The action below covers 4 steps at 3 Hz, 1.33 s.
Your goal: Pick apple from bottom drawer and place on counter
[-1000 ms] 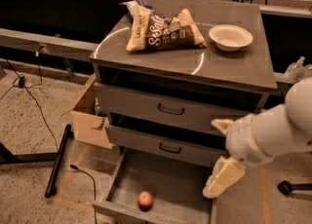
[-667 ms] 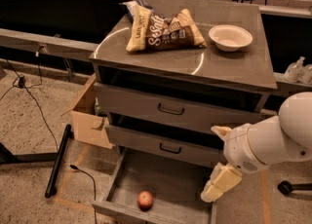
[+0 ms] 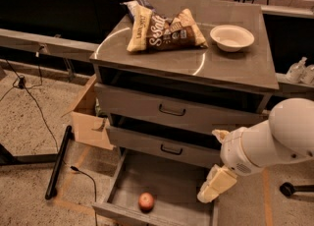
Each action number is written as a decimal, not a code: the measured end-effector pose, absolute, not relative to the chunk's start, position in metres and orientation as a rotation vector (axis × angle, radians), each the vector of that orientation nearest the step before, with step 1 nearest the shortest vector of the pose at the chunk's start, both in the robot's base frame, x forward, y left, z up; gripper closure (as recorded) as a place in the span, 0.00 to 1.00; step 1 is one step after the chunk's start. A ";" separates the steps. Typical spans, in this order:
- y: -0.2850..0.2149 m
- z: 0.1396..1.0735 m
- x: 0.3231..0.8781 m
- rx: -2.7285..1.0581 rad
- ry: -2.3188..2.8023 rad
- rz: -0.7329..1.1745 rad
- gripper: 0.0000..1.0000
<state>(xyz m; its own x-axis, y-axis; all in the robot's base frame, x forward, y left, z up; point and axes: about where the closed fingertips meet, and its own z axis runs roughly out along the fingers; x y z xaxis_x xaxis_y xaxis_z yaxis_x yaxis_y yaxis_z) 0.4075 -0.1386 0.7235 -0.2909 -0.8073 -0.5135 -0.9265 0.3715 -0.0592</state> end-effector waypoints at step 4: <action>-0.096 0.434 0.504 -1.320 2.129 0.408 0.00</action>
Offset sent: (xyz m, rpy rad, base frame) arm 0.0961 0.0523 -0.2737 0.1800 -0.2017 -0.0513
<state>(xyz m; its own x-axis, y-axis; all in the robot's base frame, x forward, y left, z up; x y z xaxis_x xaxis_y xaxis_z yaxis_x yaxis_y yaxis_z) 0.5042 -0.0959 0.4336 -0.3303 -0.7045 -0.6281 -0.8868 0.4596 -0.0492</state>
